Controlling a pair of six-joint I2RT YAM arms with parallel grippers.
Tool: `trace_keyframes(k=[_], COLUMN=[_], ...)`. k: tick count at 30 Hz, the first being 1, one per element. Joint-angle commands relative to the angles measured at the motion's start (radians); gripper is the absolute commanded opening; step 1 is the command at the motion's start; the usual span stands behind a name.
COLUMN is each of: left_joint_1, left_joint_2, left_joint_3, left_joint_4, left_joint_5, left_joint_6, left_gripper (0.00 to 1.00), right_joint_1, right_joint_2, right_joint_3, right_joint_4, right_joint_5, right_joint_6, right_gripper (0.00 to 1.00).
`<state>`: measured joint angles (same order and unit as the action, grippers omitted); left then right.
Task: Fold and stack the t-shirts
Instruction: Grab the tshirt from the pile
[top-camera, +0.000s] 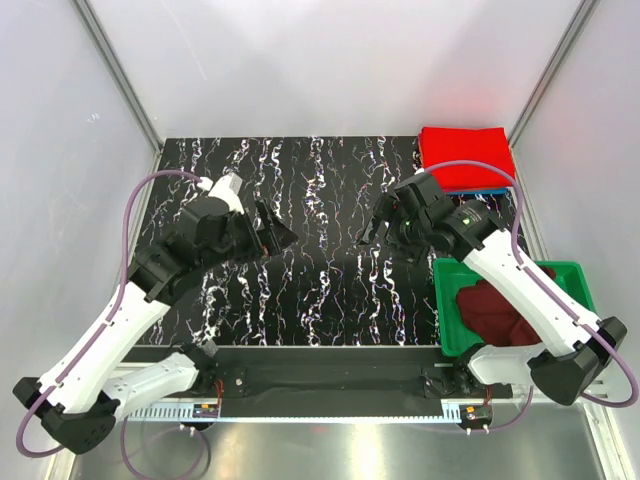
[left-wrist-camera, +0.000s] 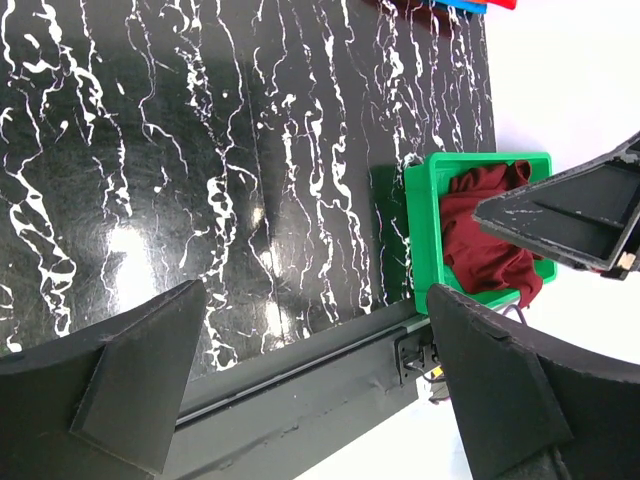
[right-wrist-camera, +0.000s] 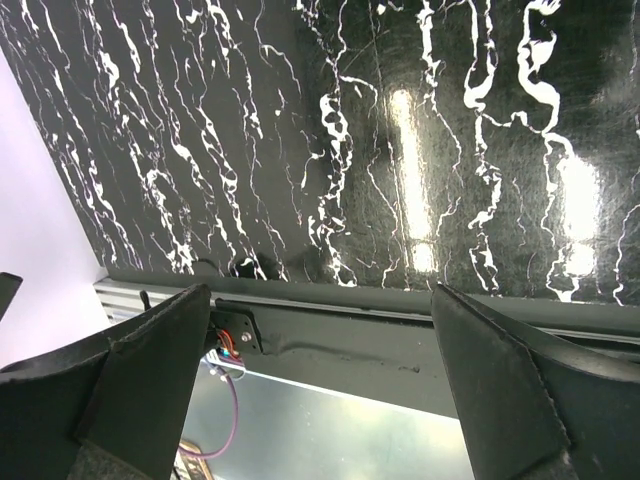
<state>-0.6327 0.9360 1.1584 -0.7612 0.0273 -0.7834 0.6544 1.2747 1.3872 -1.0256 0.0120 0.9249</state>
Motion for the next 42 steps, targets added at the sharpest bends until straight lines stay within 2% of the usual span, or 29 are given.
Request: trace_keyframes(k=[1, 4, 8, 11, 15, 16, 19, 21, 23, 28, 35, 42], left_joint_1=[0.005, 0.005, 0.005, 0.005, 0.005, 0.005, 0.007, 0.007, 0.007, 0.007, 0.007, 0.007], left_joint_2=[0.012, 0.003, 0.001, -0.003, -0.022, -0.028, -0.039, -0.042, -0.046, -0.054, -0.072, -0.094], left_joint_3=[0.05, 0.046, 0.052, 0.05, 0.031, 0.021, 0.006, 0.009, 0.011, 0.011, -0.008, -0.051], left_joint_4=[0.034, 0.04, 0.013, -0.004, -0.004, -0.006, -0.03, -0.043, -0.049, -0.047, -0.052, -0.041], left_joint_5=[0.0, 0.01, 0.002, 0.009, 0.034, 0.036, 0.045, 0.048, 0.048, 0.065, 0.086, 0.082], left_joint_6=[0.019, 0.016, 0.01, 0.012, 0.01, 0.01, 0.019, 0.03, 0.03, 0.027, 0.007, -0.057], left_gripper=[0.99, 0.99, 0.99, 0.99, 0.99, 0.99, 0.99, 0.99, 0.99, 0.99, 0.99, 0.99], right_joint_1=[0.001, 0.001, -0.005, -0.08, -0.255, -0.327, -0.412, -0.447, -0.539, -0.821, -1.015, -1.14], right_joint_2=[-0.035, -0.022, 0.021, 0.06, 0.045, 0.031, -0.02, -0.04, -0.051, -0.063, 0.061, 0.146], right_joint_3=[0.035, 0.071, 0.151, 0.194, 0.193, 0.187, 0.142, 0.09, -0.014, -0.244, -0.324, -0.373], right_joint_4=[-0.011, -0.056, -0.267, -0.373, -0.439, -0.436, -0.432, -0.439, -0.423, -0.227, -0.125, -0.042], right_joint_5=[0.062, 0.114, 0.299, 0.33, 0.365, 0.365, 0.401, 0.453, 0.457, 0.448, 0.41, 0.355], right_joint_6=[0.023, 0.012, 0.041, 0.048, 0.023, 0.003, -0.021, -0.035, -0.052, -0.162, -0.19, -0.196], right_gripper=[1.0, 1.0, 1.0, 1.0, 0.99, 0.99, 0.98, 0.98, 0.96, 0.86, 0.86, 0.84])
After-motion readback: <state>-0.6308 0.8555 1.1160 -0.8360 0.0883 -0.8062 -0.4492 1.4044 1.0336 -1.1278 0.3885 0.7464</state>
